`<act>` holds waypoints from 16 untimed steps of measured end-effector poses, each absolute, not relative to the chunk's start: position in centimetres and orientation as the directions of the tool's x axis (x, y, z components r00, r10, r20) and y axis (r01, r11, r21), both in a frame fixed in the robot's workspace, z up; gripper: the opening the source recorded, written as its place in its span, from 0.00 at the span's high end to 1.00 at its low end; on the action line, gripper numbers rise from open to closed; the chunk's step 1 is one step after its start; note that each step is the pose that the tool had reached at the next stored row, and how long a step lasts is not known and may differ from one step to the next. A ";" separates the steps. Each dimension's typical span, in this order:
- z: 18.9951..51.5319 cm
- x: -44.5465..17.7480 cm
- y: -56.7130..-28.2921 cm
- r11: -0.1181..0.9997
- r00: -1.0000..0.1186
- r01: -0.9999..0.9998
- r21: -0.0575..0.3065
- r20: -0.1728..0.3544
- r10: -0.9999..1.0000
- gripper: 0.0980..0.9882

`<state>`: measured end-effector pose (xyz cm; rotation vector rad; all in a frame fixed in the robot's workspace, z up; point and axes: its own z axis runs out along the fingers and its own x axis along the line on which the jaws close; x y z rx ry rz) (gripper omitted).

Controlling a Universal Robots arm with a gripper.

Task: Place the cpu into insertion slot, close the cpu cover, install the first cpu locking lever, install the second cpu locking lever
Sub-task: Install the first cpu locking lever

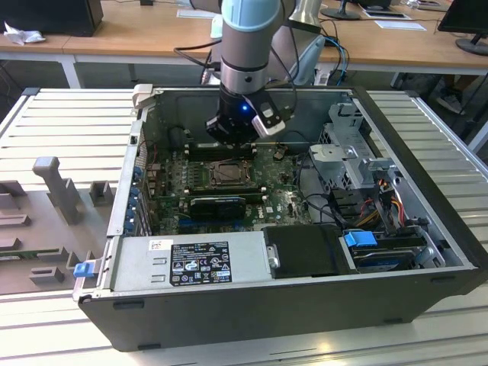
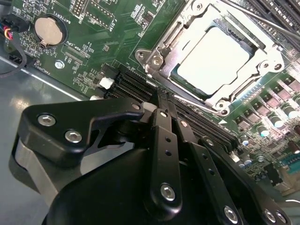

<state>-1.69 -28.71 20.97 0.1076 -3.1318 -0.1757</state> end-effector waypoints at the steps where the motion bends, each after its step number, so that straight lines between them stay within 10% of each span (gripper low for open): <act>1: 20.9 -1.7 -28.7 0.991 -0.998 -0.068 0.111 -0.001 -0.069 0.99; 16: 20.4 -1.6 -28.8 0.993 -0.998 -0.068 0.100 0.000 -0.068 0.99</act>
